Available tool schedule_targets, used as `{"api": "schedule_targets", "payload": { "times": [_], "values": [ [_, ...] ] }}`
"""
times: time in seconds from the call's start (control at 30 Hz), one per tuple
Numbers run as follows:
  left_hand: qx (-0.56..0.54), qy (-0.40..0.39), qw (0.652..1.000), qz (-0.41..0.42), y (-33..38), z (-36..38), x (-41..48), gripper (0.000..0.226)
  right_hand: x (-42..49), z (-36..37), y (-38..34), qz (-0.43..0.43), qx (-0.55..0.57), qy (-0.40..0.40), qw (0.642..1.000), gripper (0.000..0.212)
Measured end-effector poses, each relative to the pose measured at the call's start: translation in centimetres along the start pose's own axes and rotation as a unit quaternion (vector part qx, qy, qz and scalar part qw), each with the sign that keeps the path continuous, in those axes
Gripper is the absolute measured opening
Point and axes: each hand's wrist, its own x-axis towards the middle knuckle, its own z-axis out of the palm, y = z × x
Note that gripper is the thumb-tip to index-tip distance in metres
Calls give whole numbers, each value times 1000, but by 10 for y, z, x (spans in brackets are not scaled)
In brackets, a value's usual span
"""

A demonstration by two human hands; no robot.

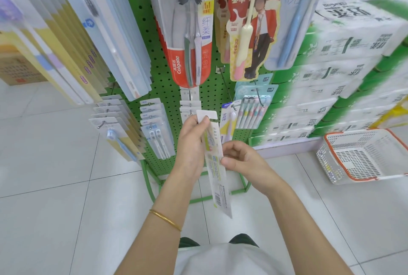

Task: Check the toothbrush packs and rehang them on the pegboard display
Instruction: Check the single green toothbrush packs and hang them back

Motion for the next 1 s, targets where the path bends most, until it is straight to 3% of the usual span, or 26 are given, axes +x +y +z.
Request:
{"api": "schedule_targets", "payload": {
  "times": [0.07,0.1,0.23,0.37,0.5,0.67,1.0],
  "values": [
    [-31,-16,999,-11,0,-3,2,7,4,4,2,31,7,-49,998,68],
    [-45,-17,999,-18,1,-4,2,6,6,7,4,39,7,-67,997,72],
    [-52,3,998,-43,0,-9,2,19,13,23,8,47,7,-73,996,55],
    [53,97,994,-24,-1,-25,6,22,26,37,9,65,-126,60,988,43],
    [123,135,983,-4,1,-38,9,20,45,49,7,65,-311,191,929,42],
    [183,140,973,-6,3,-43,14,23,65,59,15,96,-420,223,875,50],
    [242,101,965,-7,10,-44,18,35,89,67,33,115,-437,256,855,51]
  ]
}}
